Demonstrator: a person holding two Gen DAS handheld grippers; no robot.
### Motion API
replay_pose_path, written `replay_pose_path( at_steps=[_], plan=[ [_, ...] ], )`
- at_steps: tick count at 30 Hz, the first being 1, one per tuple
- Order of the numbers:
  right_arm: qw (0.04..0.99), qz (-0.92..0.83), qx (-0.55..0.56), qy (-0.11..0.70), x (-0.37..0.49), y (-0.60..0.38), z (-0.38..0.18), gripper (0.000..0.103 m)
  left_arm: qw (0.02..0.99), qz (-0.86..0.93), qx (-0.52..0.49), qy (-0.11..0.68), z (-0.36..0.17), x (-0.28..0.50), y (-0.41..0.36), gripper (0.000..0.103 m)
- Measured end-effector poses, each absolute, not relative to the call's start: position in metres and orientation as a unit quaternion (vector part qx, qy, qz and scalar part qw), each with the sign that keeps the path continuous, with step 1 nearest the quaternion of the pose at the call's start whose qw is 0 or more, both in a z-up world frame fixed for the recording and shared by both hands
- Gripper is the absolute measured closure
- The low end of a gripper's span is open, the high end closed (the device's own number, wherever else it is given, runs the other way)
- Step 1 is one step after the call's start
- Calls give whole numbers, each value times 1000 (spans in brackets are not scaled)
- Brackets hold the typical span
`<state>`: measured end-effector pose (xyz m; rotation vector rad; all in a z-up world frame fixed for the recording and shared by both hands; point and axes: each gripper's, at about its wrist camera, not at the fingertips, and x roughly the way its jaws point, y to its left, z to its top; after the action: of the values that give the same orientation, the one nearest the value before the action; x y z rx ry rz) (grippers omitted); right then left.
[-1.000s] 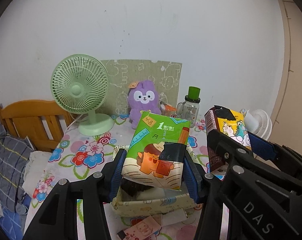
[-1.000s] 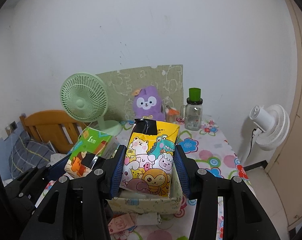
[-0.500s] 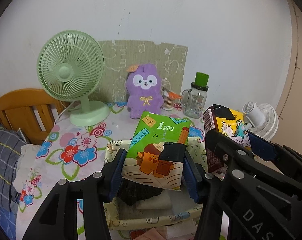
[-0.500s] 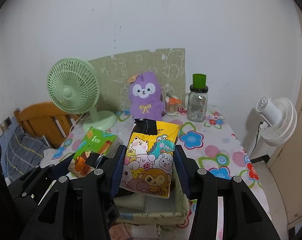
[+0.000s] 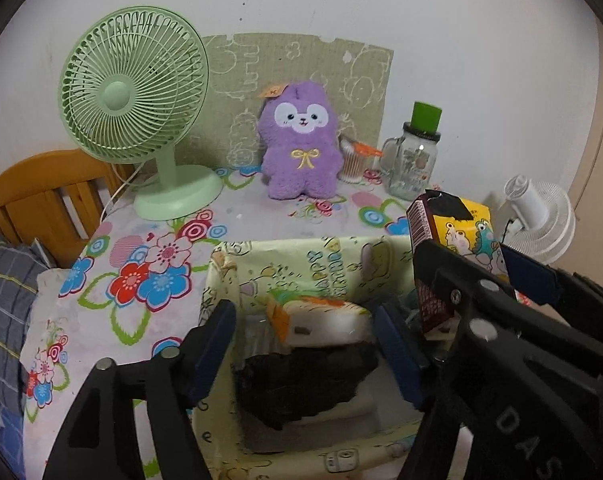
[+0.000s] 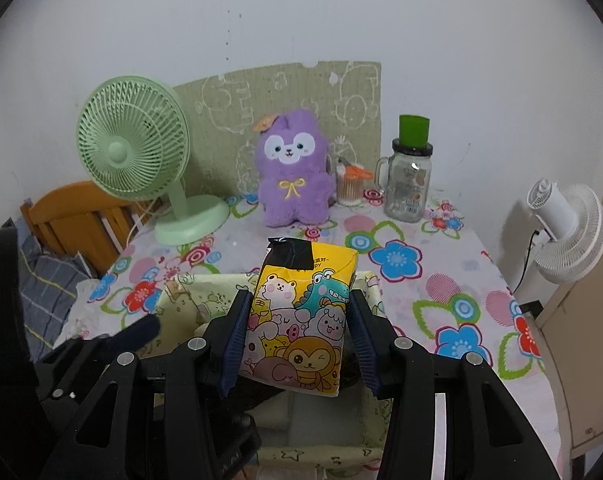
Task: Organize soft objects
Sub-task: 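Lower both tissue packs into the fabric box and open both tools, then lift both tools from the box and move toward the pink wipes and white roll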
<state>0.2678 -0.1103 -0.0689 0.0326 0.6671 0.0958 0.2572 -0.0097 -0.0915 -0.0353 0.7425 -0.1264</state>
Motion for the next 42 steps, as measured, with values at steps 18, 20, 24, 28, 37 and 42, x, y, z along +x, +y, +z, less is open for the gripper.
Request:
replay_pose_path(
  at_steps=[18, 20, 24, 28, 37, 42],
  plan=[
    [930, 59, 17, 362, 295, -102, -97, 48, 925, -74, 11, 373, -105, 260, -9, 14],
    [929, 60, 19, 364, 294, -103, -97, 39, 925, -74, 9, 373, -105, 259, -9, 14],
    [934, 55, 8, 354, 287, -102, -93, 20, 925, -74, 1, 372, -101, 257, -8, 13],
    [933, 54, 6, 356, 283, -102, -90, 19, 928, -70, 1, 366, -97, 252, -9, 11],
    [939, 40, -2, 340, 264, -103, -70, 15, 935, -68, -4, 349, -79, 238, -9, 10],
    [944, 37, 4, 328, 250, -107, -57, 14, 940, -67, 2, 334, -65, 224, -14, 9]
  ],
)
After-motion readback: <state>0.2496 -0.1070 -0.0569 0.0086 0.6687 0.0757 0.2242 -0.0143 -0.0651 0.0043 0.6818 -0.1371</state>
